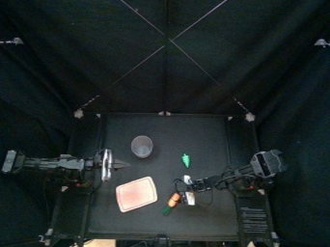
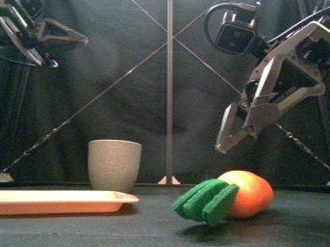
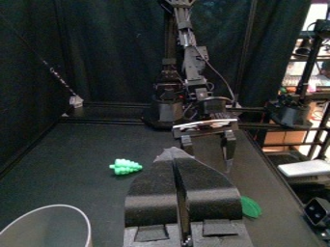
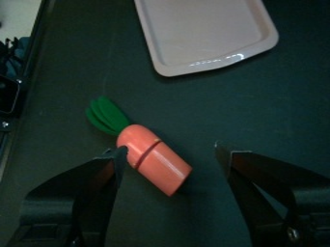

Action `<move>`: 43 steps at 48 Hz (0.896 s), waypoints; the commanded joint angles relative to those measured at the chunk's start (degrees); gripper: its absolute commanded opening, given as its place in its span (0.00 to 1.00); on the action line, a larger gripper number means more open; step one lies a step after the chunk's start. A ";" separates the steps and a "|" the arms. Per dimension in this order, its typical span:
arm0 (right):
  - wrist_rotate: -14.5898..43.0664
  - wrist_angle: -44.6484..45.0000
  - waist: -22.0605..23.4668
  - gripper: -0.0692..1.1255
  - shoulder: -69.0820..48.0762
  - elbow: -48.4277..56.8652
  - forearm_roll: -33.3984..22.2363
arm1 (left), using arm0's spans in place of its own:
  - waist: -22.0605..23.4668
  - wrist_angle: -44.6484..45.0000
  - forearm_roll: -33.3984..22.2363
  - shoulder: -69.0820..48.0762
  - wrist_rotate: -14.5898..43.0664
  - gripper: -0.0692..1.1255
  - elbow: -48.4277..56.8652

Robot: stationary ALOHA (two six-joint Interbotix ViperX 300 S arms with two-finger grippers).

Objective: Pick the carrot then place it on the pink plate
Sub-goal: Pick the carrot

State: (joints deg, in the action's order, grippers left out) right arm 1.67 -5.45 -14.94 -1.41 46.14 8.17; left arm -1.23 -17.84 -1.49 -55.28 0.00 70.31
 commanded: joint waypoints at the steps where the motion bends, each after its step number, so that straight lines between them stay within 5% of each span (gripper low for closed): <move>1: 0.09 -0.18 -1.76 0.92 0.79 -2.02 0.88 | -0.09 -0.53 -0.09 0.09 0.00 0.03 -0.88; 10: 0.00 -0.26 -3.08 0.92 2.29 -1.67 4.48 | -0.09 -0.53 -0.09 0.09 0.00 0.03 -0.62; 32: -0.44 -0.09 -1.93 0.90 8.70 -2.46 3.08 | -0.09 -0.53 -0.09 0.09 0.00 0.03 -0.44; 43: -0.53 -0.09 -0.18 0.65 7.73 -3.25 1.49 | -0.09 -0.53 -0.09 0.09 0.00 0.03 -0.18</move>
State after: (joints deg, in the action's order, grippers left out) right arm 1.32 -5.36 -16.17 8.26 44.03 10.11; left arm -1.23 -17.84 -1.49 -55.37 -0.09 71.02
